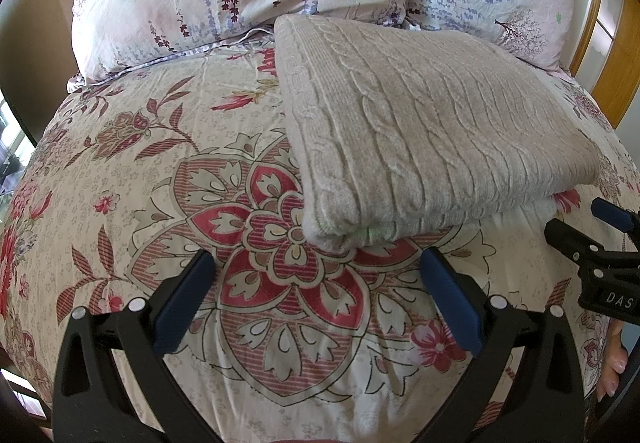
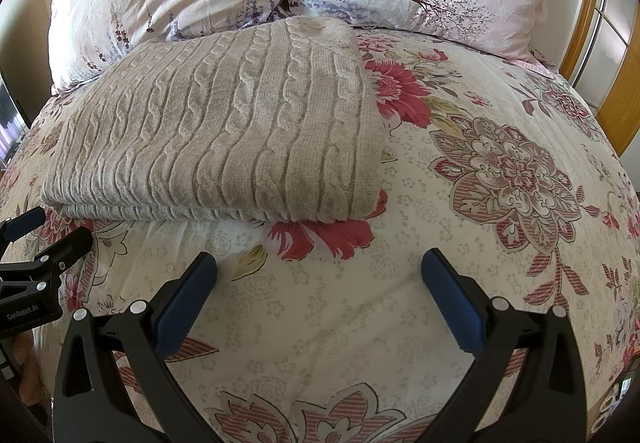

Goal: Fold small clothes

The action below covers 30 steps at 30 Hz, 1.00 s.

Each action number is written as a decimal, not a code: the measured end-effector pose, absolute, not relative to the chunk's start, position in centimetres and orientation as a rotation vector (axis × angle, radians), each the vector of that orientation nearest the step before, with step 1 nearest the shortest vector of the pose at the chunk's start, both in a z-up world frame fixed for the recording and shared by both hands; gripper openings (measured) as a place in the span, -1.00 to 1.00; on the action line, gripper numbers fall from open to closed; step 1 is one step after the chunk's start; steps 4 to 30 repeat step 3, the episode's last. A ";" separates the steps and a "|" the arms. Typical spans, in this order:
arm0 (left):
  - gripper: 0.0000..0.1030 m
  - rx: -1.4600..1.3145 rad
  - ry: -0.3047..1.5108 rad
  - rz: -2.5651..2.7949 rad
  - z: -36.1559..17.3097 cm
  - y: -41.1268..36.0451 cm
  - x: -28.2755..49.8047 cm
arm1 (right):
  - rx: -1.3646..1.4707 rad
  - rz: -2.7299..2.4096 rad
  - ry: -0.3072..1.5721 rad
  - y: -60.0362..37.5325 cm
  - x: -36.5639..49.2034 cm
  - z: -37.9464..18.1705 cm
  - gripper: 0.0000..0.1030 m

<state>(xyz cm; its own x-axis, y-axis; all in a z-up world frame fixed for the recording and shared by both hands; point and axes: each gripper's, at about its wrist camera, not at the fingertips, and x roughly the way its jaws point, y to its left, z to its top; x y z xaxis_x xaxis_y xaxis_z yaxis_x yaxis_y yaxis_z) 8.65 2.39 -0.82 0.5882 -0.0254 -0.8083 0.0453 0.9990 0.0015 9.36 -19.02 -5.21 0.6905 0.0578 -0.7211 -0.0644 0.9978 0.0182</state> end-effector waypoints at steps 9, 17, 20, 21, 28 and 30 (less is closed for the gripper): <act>0.97 0.023 0.941 -0.041 -0.8 2.4 8.7 | -0.009 0.068 0.806 -19.0 9.3 -5.2 0.97; 0.97 0.023 0.941 -0.041 -0.8 2.4 8.7 | -0.009 0.068 0.806 -19.0 9.3 -5.2 0.97; 0.97 0.023 0.941 -0.041 -0.8 2.4 8.7 | -0.009 0.068 0.806 -19.0 9.3 -5.2 0.97; 0.97 0.023 0.941 -0.041 -0.8 2.4 8.7 | -0.009 0.068 0.806 -19.0 9.3 -5.2 0.97; 0.97 0.023 0.941 -0.041 -0.8 2.4 8.7 | -0.009 0.068 0.806 -19.0 9.3 -5.2 0.97; 0.97 0.023 0.941 -0.041 -0.8 2.4 8.7 | -0.009 0.068 0.806 -19.0 9.3 -5.2 0.97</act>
